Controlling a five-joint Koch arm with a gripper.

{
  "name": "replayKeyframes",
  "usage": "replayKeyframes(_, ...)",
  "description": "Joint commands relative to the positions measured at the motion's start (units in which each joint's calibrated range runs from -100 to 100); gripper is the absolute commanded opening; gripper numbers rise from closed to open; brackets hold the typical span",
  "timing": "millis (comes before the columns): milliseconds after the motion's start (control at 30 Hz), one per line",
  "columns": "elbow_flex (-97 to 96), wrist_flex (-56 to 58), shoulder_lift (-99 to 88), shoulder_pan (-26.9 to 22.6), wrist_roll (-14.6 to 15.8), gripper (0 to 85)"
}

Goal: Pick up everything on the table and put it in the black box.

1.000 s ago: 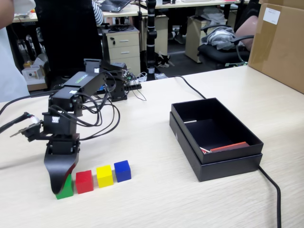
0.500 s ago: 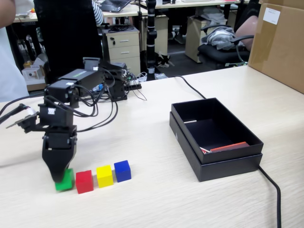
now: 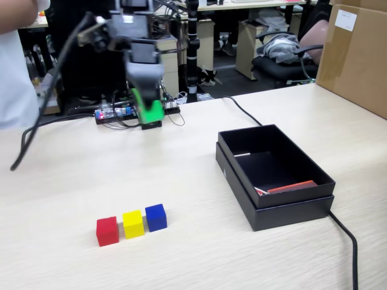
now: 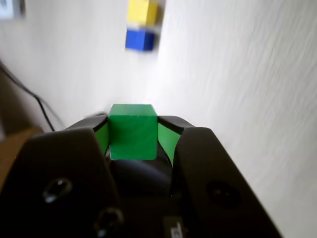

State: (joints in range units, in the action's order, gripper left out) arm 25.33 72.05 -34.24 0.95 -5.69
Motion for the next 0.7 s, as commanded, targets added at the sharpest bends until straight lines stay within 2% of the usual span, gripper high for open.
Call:
replayKeyframes(0, 1.7, -0.2, -1.7, -6.5, 4.1, 11.6)
replayKeyframes(33, 2.3, -0.2, 1.3, -8.8, 5.4, 15.0)
replayKeyframes(200, 11.6, -0.2, 18.3, -15.5, 10.5, 14.8)
replayKeyframes(400, 25.6, -0.1, 41.1, -18.7, 12.5, 14.2)
replayKeyframes(667, 29.4, -0.1, 54.5, -19.5, 14.1, 14.8)
